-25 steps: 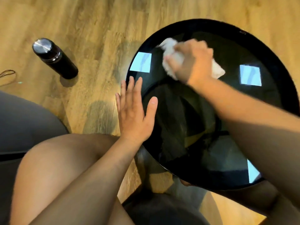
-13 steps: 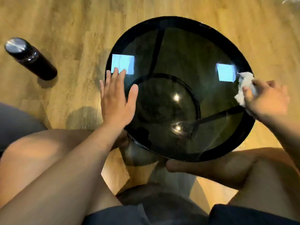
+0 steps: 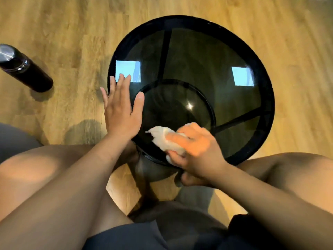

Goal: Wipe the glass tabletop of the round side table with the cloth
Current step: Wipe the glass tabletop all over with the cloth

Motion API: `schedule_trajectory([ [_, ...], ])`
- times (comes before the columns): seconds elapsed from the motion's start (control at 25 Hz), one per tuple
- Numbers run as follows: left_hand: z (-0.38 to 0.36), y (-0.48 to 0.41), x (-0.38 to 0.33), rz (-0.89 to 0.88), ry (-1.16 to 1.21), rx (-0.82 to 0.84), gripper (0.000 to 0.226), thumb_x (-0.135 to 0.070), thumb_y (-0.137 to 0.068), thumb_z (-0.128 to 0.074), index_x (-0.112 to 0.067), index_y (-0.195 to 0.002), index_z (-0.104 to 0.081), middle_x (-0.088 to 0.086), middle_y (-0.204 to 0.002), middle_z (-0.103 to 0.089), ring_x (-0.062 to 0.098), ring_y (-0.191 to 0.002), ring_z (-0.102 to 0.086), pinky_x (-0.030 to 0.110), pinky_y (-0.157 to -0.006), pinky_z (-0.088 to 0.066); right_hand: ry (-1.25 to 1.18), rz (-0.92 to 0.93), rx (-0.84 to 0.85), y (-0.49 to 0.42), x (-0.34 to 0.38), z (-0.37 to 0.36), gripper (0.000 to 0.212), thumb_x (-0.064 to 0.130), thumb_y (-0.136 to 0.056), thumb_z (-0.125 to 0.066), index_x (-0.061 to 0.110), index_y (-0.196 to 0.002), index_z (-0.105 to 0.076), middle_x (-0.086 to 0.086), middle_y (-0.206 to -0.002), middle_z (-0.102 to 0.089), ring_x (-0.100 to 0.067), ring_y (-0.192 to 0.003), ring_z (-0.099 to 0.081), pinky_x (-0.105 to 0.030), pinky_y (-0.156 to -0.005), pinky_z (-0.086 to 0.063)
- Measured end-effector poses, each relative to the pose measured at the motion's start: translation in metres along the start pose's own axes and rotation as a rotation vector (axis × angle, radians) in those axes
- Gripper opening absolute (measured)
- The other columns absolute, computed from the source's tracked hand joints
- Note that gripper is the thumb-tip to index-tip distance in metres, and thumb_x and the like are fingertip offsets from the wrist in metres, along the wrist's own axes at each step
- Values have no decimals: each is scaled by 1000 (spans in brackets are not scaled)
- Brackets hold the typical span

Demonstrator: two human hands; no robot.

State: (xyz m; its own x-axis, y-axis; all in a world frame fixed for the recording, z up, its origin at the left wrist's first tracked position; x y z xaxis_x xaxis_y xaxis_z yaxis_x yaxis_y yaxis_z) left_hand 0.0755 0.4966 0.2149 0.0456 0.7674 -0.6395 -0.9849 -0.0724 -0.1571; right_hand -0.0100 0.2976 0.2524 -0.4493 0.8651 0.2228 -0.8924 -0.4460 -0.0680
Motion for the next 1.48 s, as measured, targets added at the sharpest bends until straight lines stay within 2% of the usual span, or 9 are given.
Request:
schedule_trajectory([
  [0.24, 2, -1, 1, 30, 43, -35, 63, -49, -97, -24, -15, -150, -32, 8, -160, -29, 25, -151, -11, 41, -122, 2, 223, -801, 60, 16, -176, 77, 65, 55, -77, -40, 20, -129, -56, -24, -107, -66, -42, -100, -63, -47, -85, -53],
  [0.52, 1, -2, 3, 47, 92, -58, 64, -50, -96, -24, -16, -150, -31, 7, -160, -29, 22, -151, -12, 38, -122, 0, -44, -320, -30, -46, 39, -7, 35, 41, -78, -60, 29, -110, -66, -3, -94, -64, -28, -89, -59, -35, -70, -50],
  [0.64, 2, -2, 0, 103, 208, -69, 62, -48, -96, -24, -17, -150, -31, 4, -161, -27, 19, -151, -9, 33, -121, 1, -185, -99, -22, -50, 45, -6, 36, 40, -79, -64, 27, -113, -65, -4, -99, -61, -26, -92, -53, -37, -71, -48],
  [0.88, 1, -3, 1, 33, 100, -65, 62, -47, -97, -27, -14, -150, -32, 9, -160, -28, 27, -151, -10, 43, -122, -1, 158, -616, -54, -27, -171, 59, 53, 46, -77, -48, 27, -125, -56, -15, -114, -58, -41, -97, -60, -41, -87, -49],
  [1.0, 1, -4, 2, 48, 101, -67, 62, -49, -97, -26, -16, -150, -32, 8, -160, -28, 26, -151, -11, 40, -122, -1, 93, -871, -188, -63, -175, 63, 55, 47, -77, -47, 22, -127, -54, -20, -113, -65, -43, -101, -62, -44, -91, -49],
  [1.12, 1, -5, 1, 57, 166, -92, 62, -48, -97, -25, -16, -150, -32, 7, -160, -28, 25, -151, -12, 33, -120, 0, 86, -637, -149, -115, -66, 13, 45, 47, -81, -55, 28, -121, -60, -12, -104, -71, -39, -100, -63, -41, -87, -46],
  [1.24, 5, -3, 2, 92, 301, -110, 62, -46, -96, -21, -17, -149, -35, 9, -159, -29, 27, -151, -14, 42, -122, 0, -226, -286, -122, -137, 51, -17, 28, 40, -90, -54, 30, -111, -70, -2, -84, -69, -26, -79, -64, -36, -75, -51],
  [1.36, 9, -4, -5, -58, 54, -52, 61, -44, -96, -23, -16, -147, -37, 11, -159, -30, 30, -151, -13, 52, -121, 3, -262, -58, -99, -111, 33, -2, 29, 28, -90, -58, 23, -118, -66, -4, -92, -66, -23, -84, -59, -35, -73, -48],
  [1.48, 3, -8, -7, -213, -218, 82, 61, -52, -97, -26, -21, -148, -37, 10, -160, -27, 29, -151, -12, 51, -121, 2, -125, -126, 8, -75, -55, 29, 32, 32, -85, -53, 34, -115, -62, -8, -94, -66, -25, -84, -66, -37, -64, -56],
])
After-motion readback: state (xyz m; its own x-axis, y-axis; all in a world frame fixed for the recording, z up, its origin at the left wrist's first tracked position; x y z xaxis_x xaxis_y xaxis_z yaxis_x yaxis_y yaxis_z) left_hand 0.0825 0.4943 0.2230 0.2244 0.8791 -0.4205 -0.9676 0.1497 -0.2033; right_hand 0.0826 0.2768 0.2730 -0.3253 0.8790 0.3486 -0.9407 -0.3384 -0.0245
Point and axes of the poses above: each hand's wrist, its own y-axis away from the middle knuckle, its own z-axis out of the back of the hand, x = y × z, the point moved 1 cm from there along -y, towards the middle knuckle
